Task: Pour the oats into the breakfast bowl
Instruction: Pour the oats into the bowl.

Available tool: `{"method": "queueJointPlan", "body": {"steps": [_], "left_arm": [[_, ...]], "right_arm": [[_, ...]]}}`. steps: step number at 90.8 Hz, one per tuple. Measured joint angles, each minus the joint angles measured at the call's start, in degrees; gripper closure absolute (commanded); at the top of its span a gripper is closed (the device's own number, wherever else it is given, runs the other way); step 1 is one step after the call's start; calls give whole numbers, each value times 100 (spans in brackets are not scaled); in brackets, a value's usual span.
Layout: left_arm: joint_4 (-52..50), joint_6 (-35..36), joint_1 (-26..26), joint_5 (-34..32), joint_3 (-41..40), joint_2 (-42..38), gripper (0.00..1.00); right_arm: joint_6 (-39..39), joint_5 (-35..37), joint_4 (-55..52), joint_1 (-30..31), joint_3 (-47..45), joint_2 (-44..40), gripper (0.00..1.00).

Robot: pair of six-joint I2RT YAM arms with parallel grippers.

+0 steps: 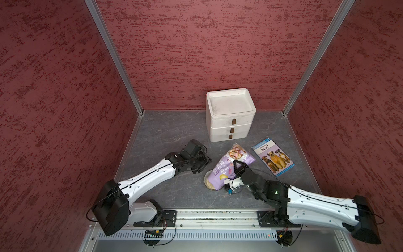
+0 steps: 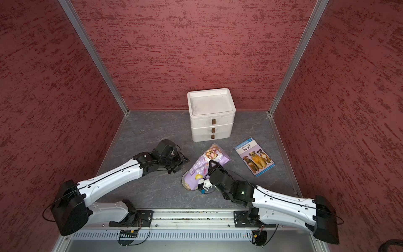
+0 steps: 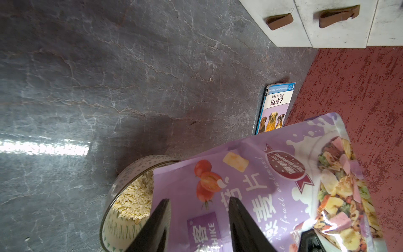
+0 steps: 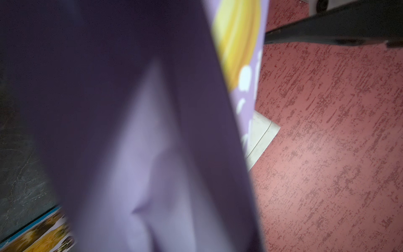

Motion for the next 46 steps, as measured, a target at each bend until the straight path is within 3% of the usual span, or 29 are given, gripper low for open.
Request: {"method": "queueJointPlan", "body": {"steps": [46], "left_arm": [[-7,2,28,-2,2,2,53]], "right_arm": [[7,46,-85,-15,0,-87,100]]}}
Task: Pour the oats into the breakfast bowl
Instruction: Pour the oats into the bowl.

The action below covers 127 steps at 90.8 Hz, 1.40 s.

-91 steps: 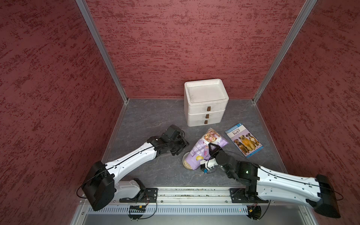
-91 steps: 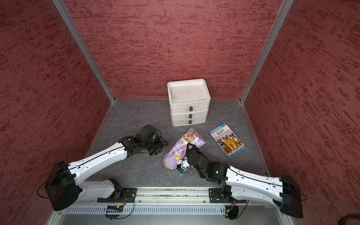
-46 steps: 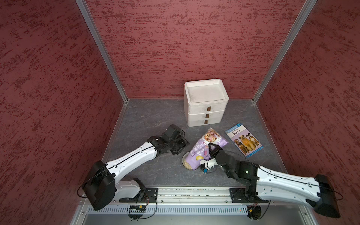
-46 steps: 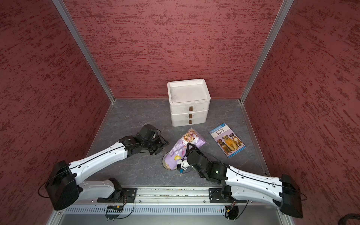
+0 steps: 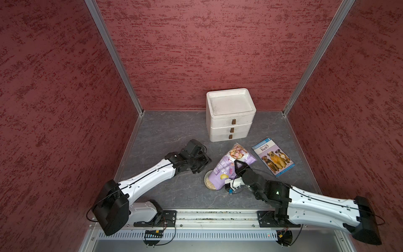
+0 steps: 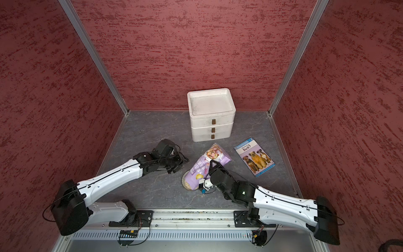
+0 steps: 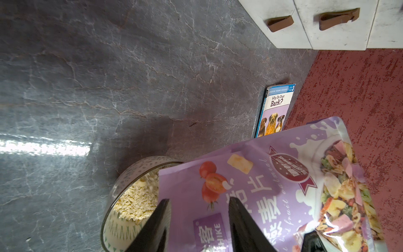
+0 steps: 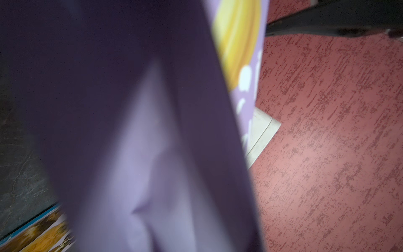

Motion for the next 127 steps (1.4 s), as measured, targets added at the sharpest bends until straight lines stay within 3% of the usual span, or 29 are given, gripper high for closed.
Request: {"method": "queueJointPlan", "body": {"steps": [127], "left_arm": [[-144,4,35,0,-2,-61,54]], "right_arm": [[-50,83,-94,74,109,59,100]]}}
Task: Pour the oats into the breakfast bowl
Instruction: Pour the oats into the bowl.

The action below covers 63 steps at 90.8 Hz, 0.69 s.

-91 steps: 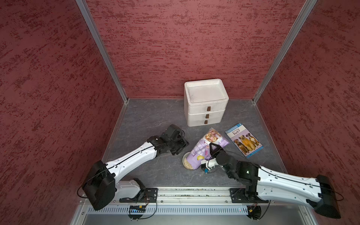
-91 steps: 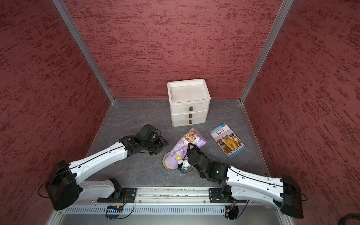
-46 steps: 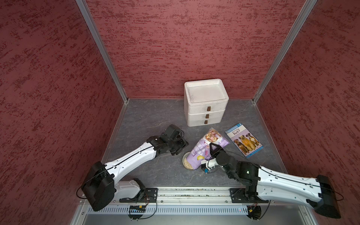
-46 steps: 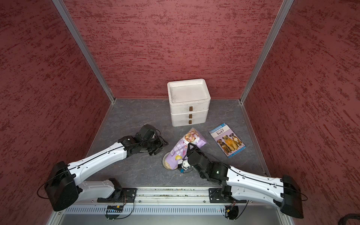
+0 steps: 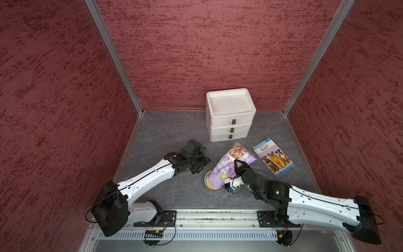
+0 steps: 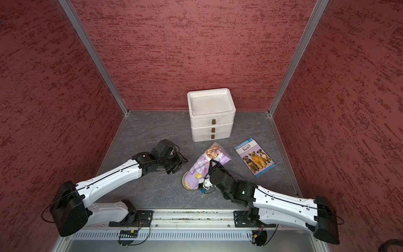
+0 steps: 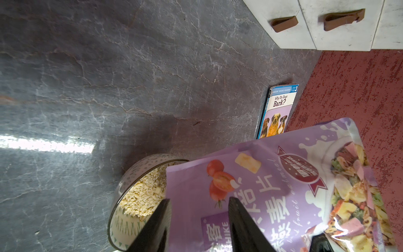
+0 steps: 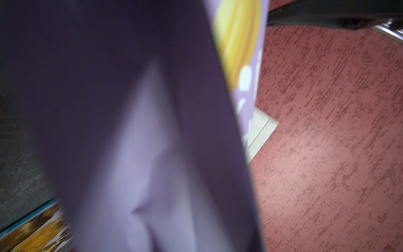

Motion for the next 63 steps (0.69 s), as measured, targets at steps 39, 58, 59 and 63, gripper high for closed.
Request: {"method": "queueJointPlan", "body": {"steps": [39,58,59,63], "left_arm": [[0,0,2,0,0,0,54],[0,0,13,0,0,-2,54],[0,0,13,0,0,-2,54],[0,0,17,0,0,-2,54]], "right_arm": [[44,35,-35,55,55,-35,100],[48,44,-59,90,74,-28,100],[50,46,-63,92,76,-26,100],[55,39,-103,111,76,-26,100]]}}
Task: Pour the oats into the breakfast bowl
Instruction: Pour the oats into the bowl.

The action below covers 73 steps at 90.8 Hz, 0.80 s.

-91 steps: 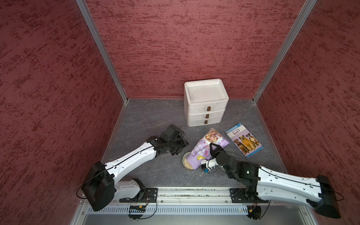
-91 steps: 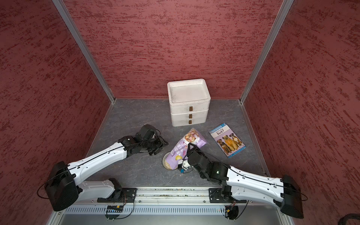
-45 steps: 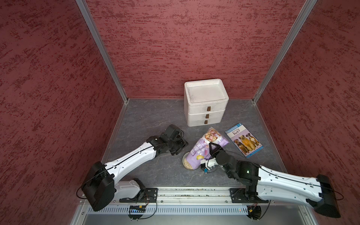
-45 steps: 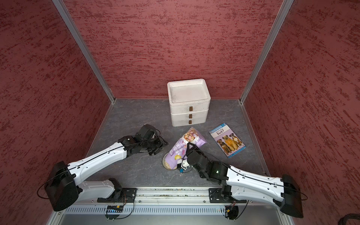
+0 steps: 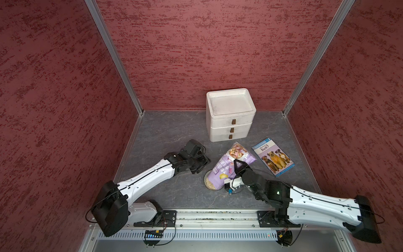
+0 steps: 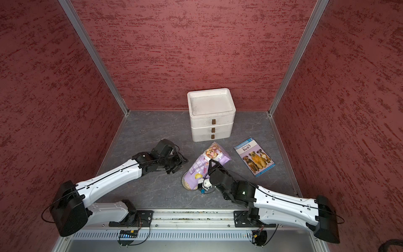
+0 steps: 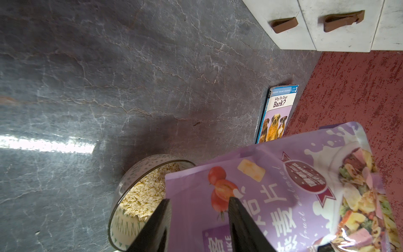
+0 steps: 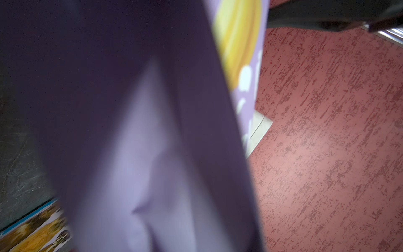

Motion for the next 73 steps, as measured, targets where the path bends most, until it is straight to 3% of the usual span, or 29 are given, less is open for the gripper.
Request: {"method": "queueJointPlan", "body": {"steps": [73], "left_arm": [[-15,0,11,-2,55,2,54]], "right_arm": [[728,-61,-590,13,-31,-245,100]]}}
